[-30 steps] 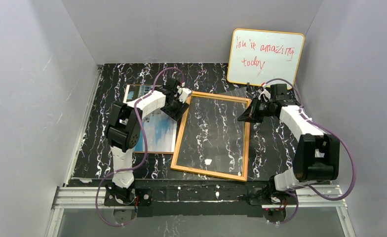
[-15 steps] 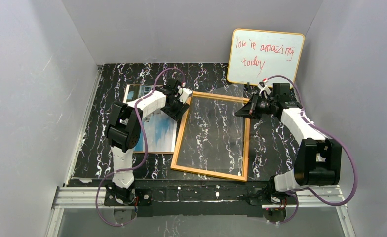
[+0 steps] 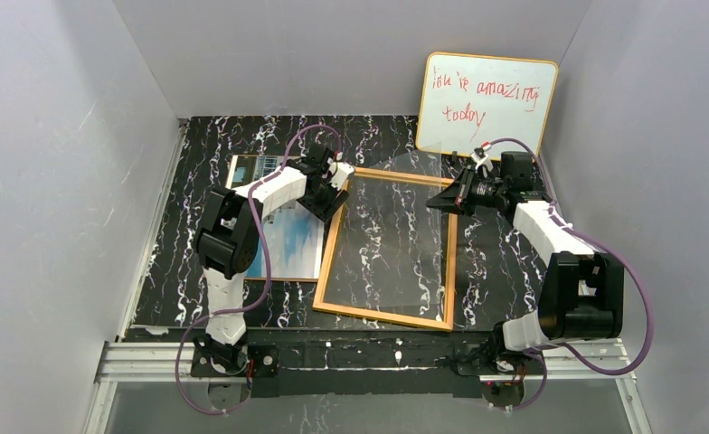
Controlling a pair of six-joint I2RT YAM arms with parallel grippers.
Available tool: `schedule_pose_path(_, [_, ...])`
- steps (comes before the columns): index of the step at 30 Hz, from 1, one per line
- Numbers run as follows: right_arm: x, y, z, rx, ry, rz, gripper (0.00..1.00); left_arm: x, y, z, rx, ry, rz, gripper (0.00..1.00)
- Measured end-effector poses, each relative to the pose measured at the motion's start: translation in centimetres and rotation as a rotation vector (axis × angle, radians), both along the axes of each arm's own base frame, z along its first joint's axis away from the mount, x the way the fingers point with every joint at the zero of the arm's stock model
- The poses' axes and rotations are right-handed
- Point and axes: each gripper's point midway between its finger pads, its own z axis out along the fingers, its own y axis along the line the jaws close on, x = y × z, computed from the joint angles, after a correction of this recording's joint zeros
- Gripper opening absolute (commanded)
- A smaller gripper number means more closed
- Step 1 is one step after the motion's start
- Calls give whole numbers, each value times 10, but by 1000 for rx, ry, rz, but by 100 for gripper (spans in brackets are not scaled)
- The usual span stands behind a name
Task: Put the photo into the frame
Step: Place the photo frame item in the photo frame.
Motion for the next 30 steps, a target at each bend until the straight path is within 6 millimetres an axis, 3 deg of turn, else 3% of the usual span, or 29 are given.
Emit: schedule_pose_path(30, [-9,6,8,99,-7,24,1,0,0,0,1,-1,-4,58])
